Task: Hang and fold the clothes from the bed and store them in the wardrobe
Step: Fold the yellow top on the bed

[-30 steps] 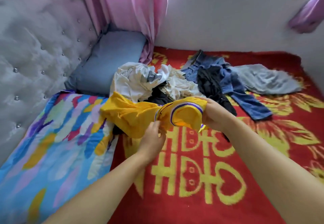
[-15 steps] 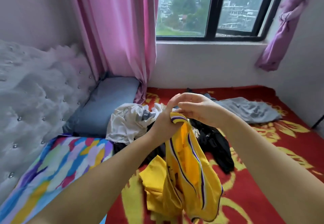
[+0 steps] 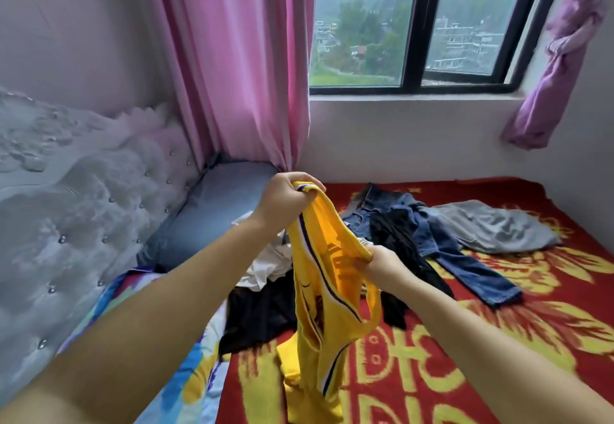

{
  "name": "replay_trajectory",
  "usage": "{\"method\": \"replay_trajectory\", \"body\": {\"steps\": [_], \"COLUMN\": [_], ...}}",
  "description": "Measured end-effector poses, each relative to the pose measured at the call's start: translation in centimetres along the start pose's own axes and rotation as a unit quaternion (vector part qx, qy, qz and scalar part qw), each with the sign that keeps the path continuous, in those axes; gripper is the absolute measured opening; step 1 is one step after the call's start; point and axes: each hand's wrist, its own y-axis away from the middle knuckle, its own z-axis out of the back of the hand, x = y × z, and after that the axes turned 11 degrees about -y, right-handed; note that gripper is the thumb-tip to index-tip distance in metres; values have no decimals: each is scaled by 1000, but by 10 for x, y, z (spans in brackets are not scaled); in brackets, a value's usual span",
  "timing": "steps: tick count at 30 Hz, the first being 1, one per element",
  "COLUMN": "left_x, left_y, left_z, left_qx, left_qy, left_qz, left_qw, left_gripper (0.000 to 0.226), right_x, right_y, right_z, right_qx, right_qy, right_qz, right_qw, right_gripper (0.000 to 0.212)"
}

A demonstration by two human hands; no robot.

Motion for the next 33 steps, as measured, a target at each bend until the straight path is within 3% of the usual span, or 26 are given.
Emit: {"method": "replay_trajectory", "body": {"steps": [4, 7, 9, 12, 14, 17, 19, 21, 23, 25, 28, 30, 31, 33], "left_x": [47, 69, 68, 49, 33, 19, 15, 12, 10, 12, 32, 46, 50, 48], "left_y": [0, 3, 2, -4, -6, -10, -11, -11, -9, -9, -14, -14, -12, -6], "left_z": [50, 72, 80, 97, 113, 138, 151, 158, 154, 143, 125, 117, 115, 112], "left_qx": [-24, 20, 29, 55, 91, 216, 277, 299, 306, 301, 222, 178, 160, 124], "left_qy": [-82, -138, -114, 5, 55, 27, -5, -29, -79, -179, -365, -408, -375, -196], "left_qz": [64, 80, 61, 23, 22, 40, 31, 5, -23, -44, -32, -6, 0, -2], "left_qw": [994, 987, 991, 998, 994, 975, 960, 954, 949, 936, 904, 896, 913, 973], "left_gripper": [19, 15, 21, 12, 24, 61, 61, 43, 21, 17, 14, 13, 12, 12], "right_x": [-18, 11, 46, 95, 120, 141, 147, 149, 148, 143, 128, 117, 113, 110], "right_y": [-20, -28, -26, -11, 2, 20, 32, 39, 35, 25, 15, 13, 13, 17], "right_z": [52, 90, 110, 136, 153, 175, 185, 184, 174, 159, 141, 133, 129, 125], "right_qx": [-59, -66, -59, -24, -21, 2, 57, 88, 56, -28, -153, -192, -201, -193], "right_qy": [97, 75, 7, -81, -84, -104, -107, 1, 201, 283, 148, 31, -3, -25], "right_qz": [-46, -24, 21, 89, 130, 176, 185, 185, 195, 221, 227, 225, 228, 247], "right_qw": [992, 995, 998, 992, 988, 979, 975, 979, 958, 933, 950, 955, 953, 949], "right_gripper": [18, 25, 26, 34, 39, 35, 23, 16, 26, 36, 29, 27, 26, 26]}}
